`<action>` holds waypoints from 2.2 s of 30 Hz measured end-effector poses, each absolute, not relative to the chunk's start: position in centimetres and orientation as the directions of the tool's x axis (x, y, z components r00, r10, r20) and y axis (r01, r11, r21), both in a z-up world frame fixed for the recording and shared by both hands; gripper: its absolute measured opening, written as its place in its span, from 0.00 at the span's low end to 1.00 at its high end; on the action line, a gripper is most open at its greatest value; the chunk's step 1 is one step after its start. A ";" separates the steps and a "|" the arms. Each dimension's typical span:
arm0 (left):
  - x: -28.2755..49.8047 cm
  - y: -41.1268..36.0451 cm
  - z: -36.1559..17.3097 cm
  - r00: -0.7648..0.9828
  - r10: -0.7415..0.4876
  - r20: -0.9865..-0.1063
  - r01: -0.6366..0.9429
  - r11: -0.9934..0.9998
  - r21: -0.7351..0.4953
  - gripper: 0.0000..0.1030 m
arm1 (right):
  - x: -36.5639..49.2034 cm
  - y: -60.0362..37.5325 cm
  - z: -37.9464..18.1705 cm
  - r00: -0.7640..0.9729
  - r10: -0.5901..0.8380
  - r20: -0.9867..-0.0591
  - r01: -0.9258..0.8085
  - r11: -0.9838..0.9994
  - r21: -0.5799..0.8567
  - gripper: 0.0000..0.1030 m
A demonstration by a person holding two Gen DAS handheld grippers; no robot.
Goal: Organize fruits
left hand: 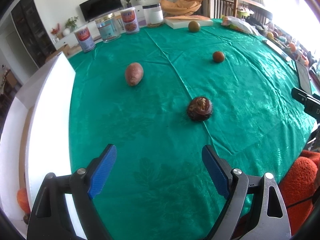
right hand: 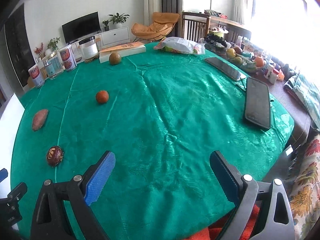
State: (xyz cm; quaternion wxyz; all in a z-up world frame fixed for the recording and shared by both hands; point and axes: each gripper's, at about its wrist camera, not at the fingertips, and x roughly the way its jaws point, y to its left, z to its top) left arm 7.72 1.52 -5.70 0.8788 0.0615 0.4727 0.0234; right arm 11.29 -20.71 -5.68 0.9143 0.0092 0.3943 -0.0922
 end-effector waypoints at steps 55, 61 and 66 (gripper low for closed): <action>27.9 10.3 -9.3 0.390 -0.029 -0.920 -0.174 0.979 -0.104 0.77 | 9.4 -25.2 -9.2 0.624 0.261 -0.736 0.069 0.920 0.385 0.93; 28.8 9.5 -10.5 0.377 -0.035 -0.925 -0.135 0.986 -0.092 0.41 | 9.7 -24.4 -9.0 0.614 0.255 -0.748 0.047 0.933 0.357 0.93; 28.0 10.3 -10.3 0.414 -0.057 -0.908 -0.150 0.980 -0.130 0.40 | 13.8 -24.3 -8.2 0.562 0.346 -0.751 0.012 0.905 0.426 0.93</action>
